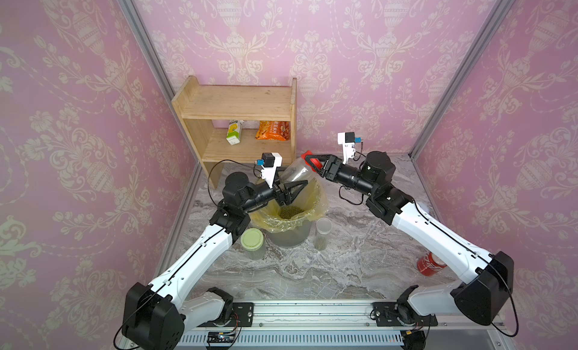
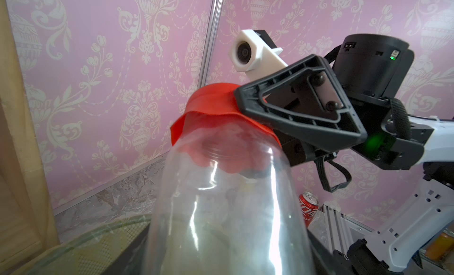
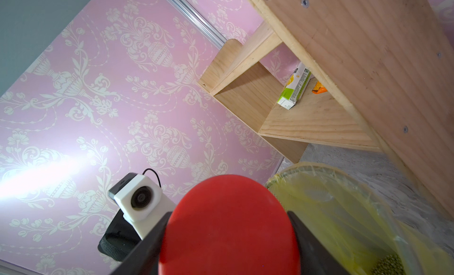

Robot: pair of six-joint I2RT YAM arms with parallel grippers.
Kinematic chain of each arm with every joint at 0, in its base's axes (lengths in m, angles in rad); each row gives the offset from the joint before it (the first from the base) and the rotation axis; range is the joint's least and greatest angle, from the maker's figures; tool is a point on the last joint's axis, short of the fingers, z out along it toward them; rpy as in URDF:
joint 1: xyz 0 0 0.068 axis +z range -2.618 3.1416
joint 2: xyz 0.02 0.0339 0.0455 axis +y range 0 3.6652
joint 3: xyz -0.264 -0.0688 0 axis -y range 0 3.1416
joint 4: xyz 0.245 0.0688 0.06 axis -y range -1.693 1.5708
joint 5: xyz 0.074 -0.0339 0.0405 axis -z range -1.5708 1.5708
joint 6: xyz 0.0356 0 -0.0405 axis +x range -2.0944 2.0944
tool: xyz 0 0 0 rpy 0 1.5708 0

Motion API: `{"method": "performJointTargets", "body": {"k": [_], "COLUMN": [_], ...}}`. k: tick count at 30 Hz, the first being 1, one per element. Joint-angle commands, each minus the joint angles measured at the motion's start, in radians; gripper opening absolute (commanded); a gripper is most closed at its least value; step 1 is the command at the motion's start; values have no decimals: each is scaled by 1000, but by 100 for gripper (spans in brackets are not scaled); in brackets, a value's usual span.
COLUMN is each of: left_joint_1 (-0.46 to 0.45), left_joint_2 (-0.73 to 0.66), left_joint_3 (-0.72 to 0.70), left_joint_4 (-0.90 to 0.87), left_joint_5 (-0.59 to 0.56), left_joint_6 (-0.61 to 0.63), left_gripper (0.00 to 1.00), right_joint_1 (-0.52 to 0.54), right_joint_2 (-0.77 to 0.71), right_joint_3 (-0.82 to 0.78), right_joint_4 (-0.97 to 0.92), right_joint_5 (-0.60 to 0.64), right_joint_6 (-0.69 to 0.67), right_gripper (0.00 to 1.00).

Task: Empty moldy mung beans from jars
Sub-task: Unscrew the lid from the jar.

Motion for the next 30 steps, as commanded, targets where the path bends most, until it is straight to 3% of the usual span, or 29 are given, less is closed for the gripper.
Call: {"method": "performJointTargets", "body": {"k": [1, 9, 16, 22, 30], "left_joint_1": [60, 95, 105, 111, 111], "left_joint_2": [0, 29, 35, -9, -44], "left_joint_3": [39, 50, 42, 17, -11], "left_joint_4": [29, 103, 97, 24, -26], "left_joint_5": [-26, 98, 123, 83, 49], "left_joint_6": [-134, -208, -204, -136, -74], "left_gripper": [42, 42, 42, 43, 43], "right_joint_1": [14, 14, 14, 12, -46], "right_joint_2": [-48, -70, -61, -94, -234], "right_joint_3": [-36, -79, -78, -66, -152], "right_joint_4": [43, 177, 192, 77, -199], "right_joint_5": [-33, -40, -49, 0, 180], "right_joint_6": [-119, -152, -164, -237, -344], "right_gripper": [64, 64, 64, 64, 63]}}
